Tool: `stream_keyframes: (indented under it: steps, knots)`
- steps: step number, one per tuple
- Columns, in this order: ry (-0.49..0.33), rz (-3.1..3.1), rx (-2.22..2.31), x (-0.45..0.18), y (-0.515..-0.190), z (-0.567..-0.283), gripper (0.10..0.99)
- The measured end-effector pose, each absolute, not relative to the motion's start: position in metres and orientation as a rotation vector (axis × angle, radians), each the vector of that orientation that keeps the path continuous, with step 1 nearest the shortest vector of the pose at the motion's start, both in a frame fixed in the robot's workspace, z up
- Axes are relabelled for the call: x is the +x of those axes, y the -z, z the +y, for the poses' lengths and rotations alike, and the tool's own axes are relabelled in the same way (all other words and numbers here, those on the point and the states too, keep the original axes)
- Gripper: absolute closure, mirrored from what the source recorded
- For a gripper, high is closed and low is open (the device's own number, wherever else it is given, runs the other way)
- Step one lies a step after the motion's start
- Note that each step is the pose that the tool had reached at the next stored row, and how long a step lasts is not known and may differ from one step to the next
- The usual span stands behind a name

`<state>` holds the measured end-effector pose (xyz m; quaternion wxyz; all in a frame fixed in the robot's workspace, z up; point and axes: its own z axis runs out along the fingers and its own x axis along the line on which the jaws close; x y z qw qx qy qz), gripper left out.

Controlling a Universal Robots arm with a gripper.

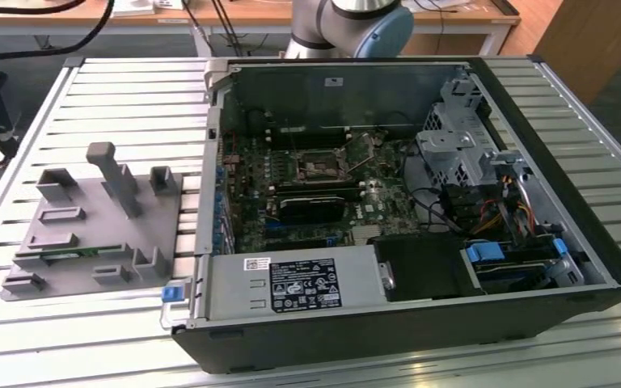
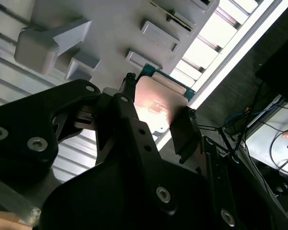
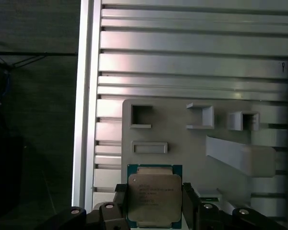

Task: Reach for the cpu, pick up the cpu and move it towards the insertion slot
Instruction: 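Pick up the cpu and move it towards the insertion slot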

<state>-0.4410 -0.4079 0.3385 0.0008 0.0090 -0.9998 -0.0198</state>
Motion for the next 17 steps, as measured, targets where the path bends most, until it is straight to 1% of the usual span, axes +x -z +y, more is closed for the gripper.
stream_keyframes:
  steps: [17]
  knots:
    - [0.061,-3.139,0.021,-0.441,-0.403,-0.404,0.545]
